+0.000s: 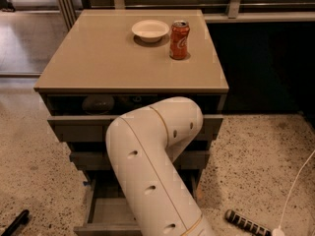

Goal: Place brown chip bag into bottom drawer

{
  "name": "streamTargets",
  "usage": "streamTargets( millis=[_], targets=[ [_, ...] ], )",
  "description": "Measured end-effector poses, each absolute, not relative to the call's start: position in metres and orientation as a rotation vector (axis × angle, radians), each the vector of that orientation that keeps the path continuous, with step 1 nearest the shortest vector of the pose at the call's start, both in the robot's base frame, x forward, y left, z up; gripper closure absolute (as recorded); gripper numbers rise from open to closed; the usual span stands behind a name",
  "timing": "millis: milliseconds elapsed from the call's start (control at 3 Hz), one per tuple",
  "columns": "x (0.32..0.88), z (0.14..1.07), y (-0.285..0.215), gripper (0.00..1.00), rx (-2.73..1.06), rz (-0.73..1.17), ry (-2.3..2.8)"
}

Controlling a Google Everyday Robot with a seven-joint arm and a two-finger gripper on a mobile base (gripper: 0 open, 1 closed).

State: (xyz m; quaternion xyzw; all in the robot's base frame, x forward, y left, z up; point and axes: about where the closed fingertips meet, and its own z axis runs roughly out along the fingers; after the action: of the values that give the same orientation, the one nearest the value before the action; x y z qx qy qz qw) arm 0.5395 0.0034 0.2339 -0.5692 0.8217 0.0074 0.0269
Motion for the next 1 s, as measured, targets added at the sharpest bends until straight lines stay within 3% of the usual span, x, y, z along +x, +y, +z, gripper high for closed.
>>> streamTargets(
  millis=[667, 1000],
  targets=[
    [0.5329, 0.2160, 0.0078, 1.00, -1.790, 0.031, 2.546],
    [0.5329, 0.2160, 0.0078, 0.82, -1.790, 0.031, 2.546]
  ],
)
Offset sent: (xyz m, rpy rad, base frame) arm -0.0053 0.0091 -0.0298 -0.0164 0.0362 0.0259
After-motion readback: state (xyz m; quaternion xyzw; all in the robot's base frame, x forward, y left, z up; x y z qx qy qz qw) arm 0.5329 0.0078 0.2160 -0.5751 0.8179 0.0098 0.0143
